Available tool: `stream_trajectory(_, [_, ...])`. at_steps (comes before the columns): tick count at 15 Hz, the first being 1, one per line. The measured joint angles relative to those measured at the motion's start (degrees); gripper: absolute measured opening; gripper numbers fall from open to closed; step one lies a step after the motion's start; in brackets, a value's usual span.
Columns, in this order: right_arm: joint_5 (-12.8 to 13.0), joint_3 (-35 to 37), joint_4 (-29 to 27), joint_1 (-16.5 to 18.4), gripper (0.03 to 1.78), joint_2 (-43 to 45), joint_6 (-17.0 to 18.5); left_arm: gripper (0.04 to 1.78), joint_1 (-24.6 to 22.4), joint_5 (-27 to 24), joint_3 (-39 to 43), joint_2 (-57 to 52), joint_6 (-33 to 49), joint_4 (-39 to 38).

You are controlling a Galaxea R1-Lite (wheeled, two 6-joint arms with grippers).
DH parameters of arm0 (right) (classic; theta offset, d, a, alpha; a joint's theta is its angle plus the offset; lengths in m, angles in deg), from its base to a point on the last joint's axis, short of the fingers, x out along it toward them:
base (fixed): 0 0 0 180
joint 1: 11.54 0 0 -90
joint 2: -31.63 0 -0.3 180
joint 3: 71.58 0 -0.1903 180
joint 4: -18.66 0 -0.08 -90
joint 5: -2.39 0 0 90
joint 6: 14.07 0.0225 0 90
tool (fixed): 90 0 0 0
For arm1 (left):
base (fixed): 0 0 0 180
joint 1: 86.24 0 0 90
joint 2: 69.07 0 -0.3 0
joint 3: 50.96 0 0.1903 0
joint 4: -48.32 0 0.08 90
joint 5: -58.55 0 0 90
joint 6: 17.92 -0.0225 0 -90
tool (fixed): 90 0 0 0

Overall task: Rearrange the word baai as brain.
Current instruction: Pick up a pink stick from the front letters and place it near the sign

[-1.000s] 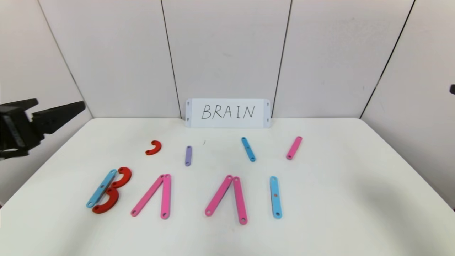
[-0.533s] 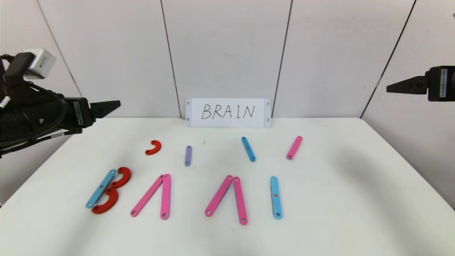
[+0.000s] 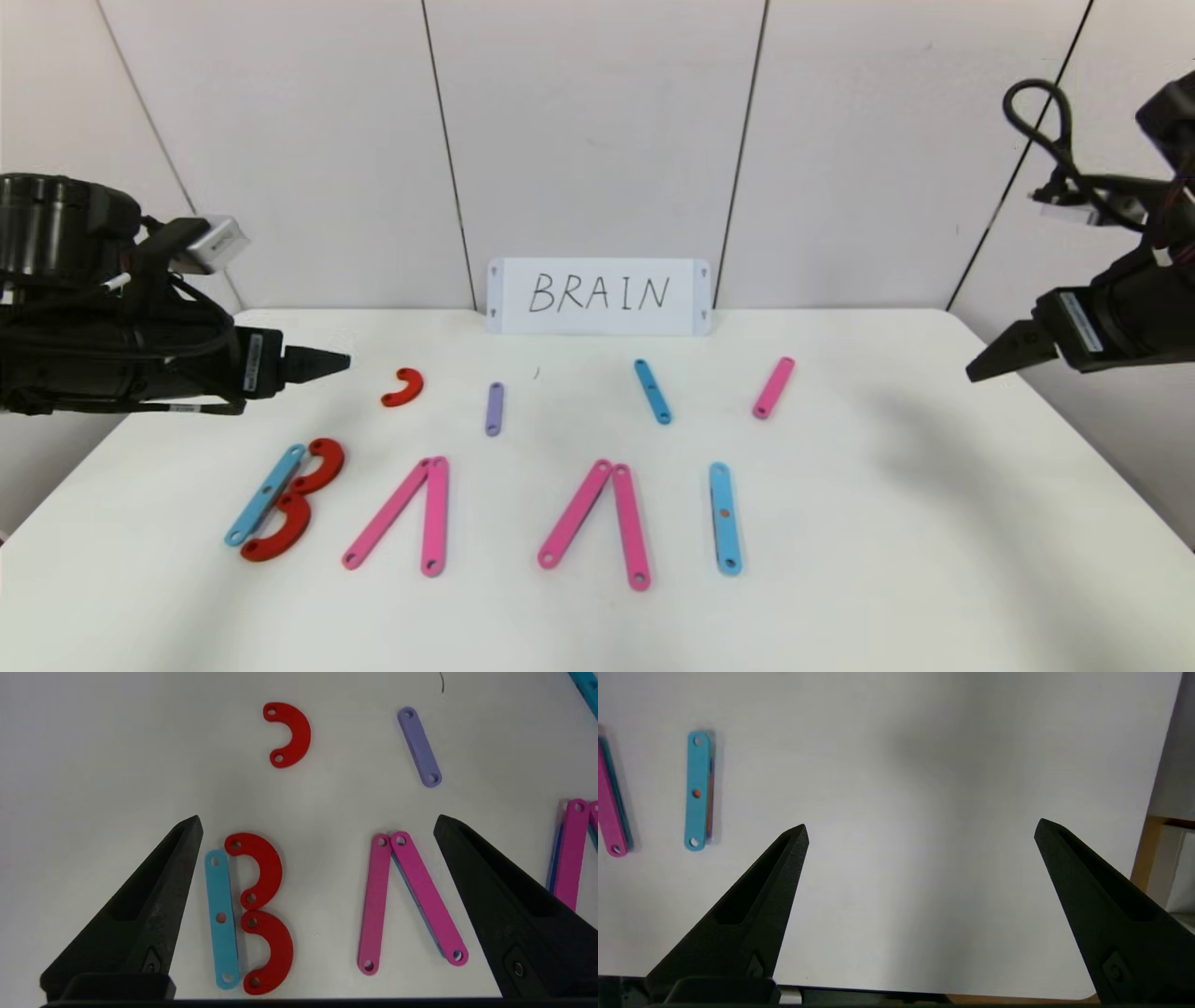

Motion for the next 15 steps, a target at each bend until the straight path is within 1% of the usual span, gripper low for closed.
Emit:
stream_trajectory(1, [-0.1, 2.0, 0.0, -0.2, 1.7, -0.1, -0.5, 1.73, 0.1, 0.0, -0.5, 0.4, 0.0, 1.2])
stream_trajectory(4, [-0.1, 6.3, 0.9, -0.4, 1.7, 1.1, -2.3, 1.73, 0.6, 0.0, -0.8, 0.9, -0.1, 1.6])
stream_trajectory(7, [0.3, 6.8, 1.5, -0.4, 1.7, 2.3, -2.4, 1.73, 2.3, 0.1, 0.0, 1.2, 0.0, 2.3])
stream_trajectory(11, [-0.4, 7.1, 1.6, -0.4, 1.7, 1.1, -2.7, 1.73, 3.8, 0.5, 1.1, 1.3, -0.1, 3.3])
stream_trajectory(12, [-1.0, 6.5, 1.9, -1.2, 1.7, 0.4, -2.2, 1.73, 4.1, 0.5, 1.4, 1.2, -0.1, 3.4])
stream_trajectory(14, [-5.6, 5.8, 4.2, -3.9, 1.7, -1.5, 0.3, 1.73, 4.4, 0.5, 1.6, 1.2, -0.3, 3.4])
stream_trajectory(15, [-7.1, 5.5, 6.6, -4.7, 1.7, -2.7, 2.4, 1.73, 4.3, 0.6, 1.7, 1.1, -0.7, 3.5])
